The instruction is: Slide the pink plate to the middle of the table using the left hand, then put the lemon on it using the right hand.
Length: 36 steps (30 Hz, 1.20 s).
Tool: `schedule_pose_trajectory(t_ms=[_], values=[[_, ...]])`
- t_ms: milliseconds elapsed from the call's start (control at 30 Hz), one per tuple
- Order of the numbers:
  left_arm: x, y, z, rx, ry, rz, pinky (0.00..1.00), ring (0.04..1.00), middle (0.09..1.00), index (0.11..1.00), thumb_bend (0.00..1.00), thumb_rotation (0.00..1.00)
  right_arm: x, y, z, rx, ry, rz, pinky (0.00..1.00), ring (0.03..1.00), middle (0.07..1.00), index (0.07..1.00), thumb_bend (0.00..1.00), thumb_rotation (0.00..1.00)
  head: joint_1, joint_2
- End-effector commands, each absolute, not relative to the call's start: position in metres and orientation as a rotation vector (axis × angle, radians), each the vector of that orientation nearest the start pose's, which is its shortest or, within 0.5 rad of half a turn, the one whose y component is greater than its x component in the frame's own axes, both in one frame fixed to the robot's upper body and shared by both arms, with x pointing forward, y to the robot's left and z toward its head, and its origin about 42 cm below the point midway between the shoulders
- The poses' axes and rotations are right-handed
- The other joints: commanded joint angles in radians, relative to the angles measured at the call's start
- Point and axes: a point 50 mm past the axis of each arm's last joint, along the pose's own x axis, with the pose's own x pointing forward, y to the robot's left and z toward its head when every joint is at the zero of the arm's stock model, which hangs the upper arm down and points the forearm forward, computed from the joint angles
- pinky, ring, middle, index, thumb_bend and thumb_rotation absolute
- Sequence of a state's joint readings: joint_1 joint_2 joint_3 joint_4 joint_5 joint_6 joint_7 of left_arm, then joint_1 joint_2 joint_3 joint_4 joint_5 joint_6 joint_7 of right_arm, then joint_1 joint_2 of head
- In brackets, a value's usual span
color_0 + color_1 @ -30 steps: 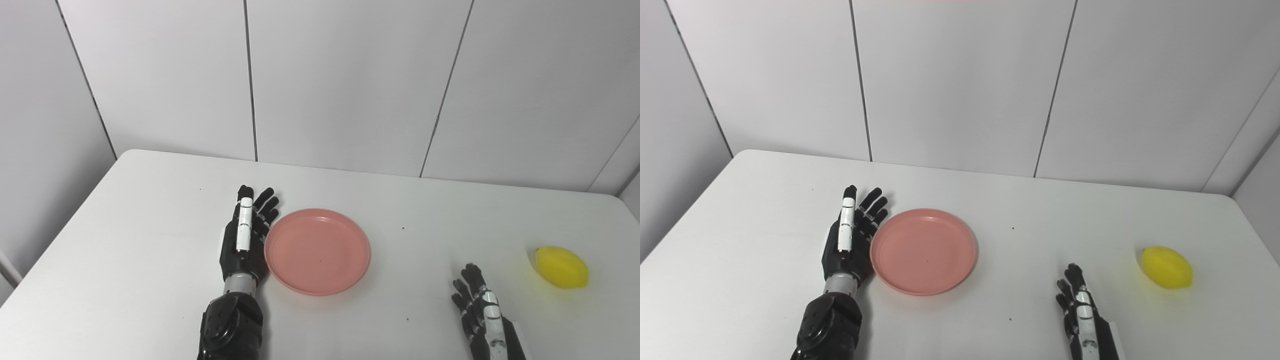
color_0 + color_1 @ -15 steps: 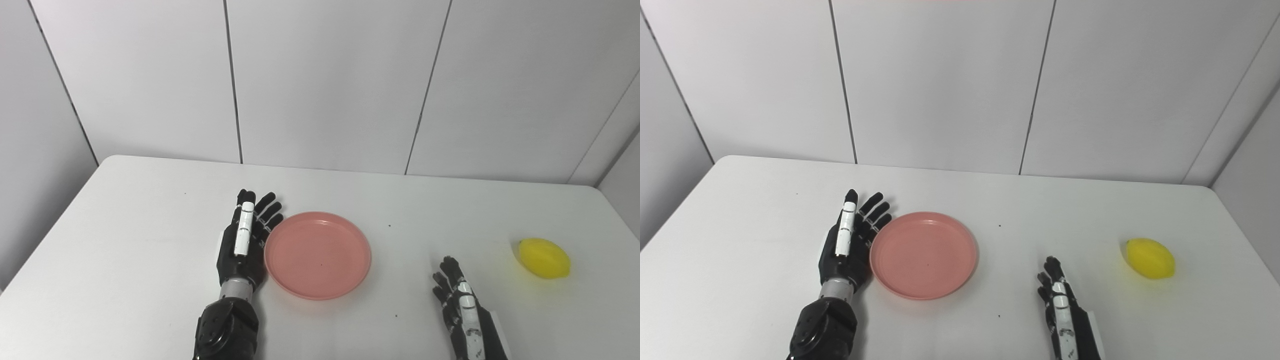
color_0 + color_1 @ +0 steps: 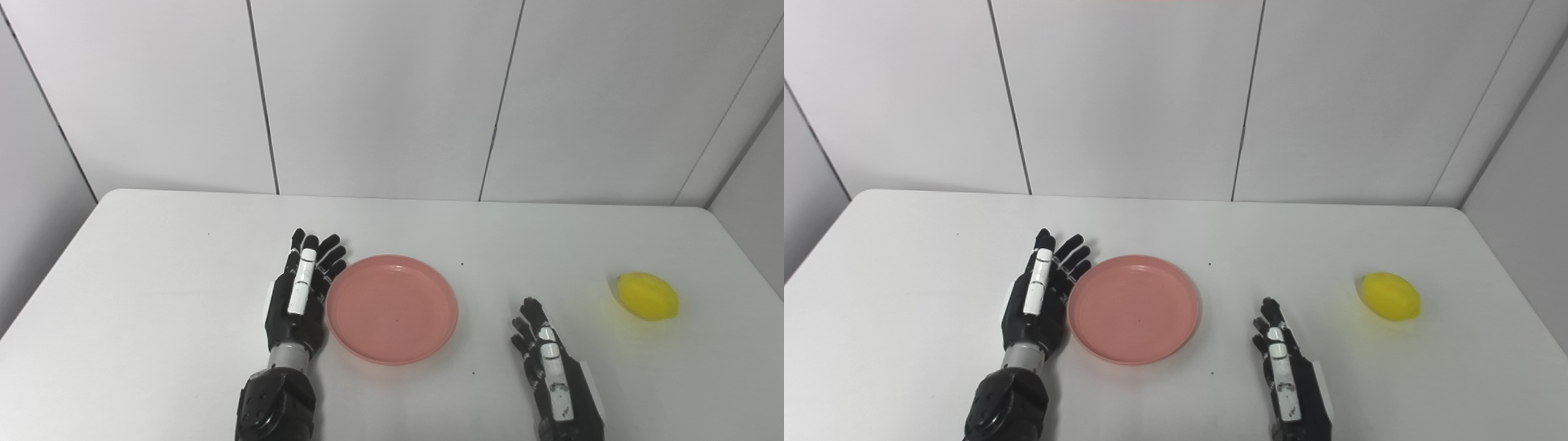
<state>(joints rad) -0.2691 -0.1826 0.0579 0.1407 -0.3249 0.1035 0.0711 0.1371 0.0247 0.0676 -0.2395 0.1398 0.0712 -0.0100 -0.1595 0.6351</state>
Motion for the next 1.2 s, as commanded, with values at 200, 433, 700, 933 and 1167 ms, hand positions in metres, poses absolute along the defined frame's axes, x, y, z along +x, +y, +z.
schedule_pose_trajectory(t_ms=[200,433,700,933,1167], values=[[0.354,0.113,0.128,-0.527,0.049,-0.021,0.84,0.784,0.781,1.0,0.7,0.58,0.24,-0.18,0.131,0.185,-0.026,0.066,0.95,0.946,0.955,0.924,0.76,0.91,-0.041,0.015],[0.353,0.118,0.126,-0.524,0.065,-0.001,0.83,0.797,0.791,1.0,0.7,0.59,0.238,-0.18,0.134,0.181,-0.028,0.062,0.96,0.953,0.963,0.93,0.76,0.91,-0.048,0.026],[0.35,0.126,0.127,-0.518,0.063,-0.005,0.83,0.78,0.783,1.0,0.7,0.58,0.238,-0.176,0.139,0.073,-0.1,0.007,0.89,0.912,0.94,0.903,0.73,0.89,-0.057,0.04],[0.353,0.128,0.123,-0.481,0.044,-0.032,0.85,0.787,0.778,1.0,0.71,0.61,0.245,-0.174,0.16,-0.086,-0.26,-0.078,0.84,0.855,0.854,0.821,0.65,0.92,-0.088,0.03],[0.355,0.124,0.118,-0.535,0.041,-0.044,0.85,0.798,0.805,1.0,0.72,0.57,0.249,-0.177,0.177,-0.138,-0.316,-0.141,0.75,0.797,0.815,0.809,0.67,0.91,-0.125,0.012]])
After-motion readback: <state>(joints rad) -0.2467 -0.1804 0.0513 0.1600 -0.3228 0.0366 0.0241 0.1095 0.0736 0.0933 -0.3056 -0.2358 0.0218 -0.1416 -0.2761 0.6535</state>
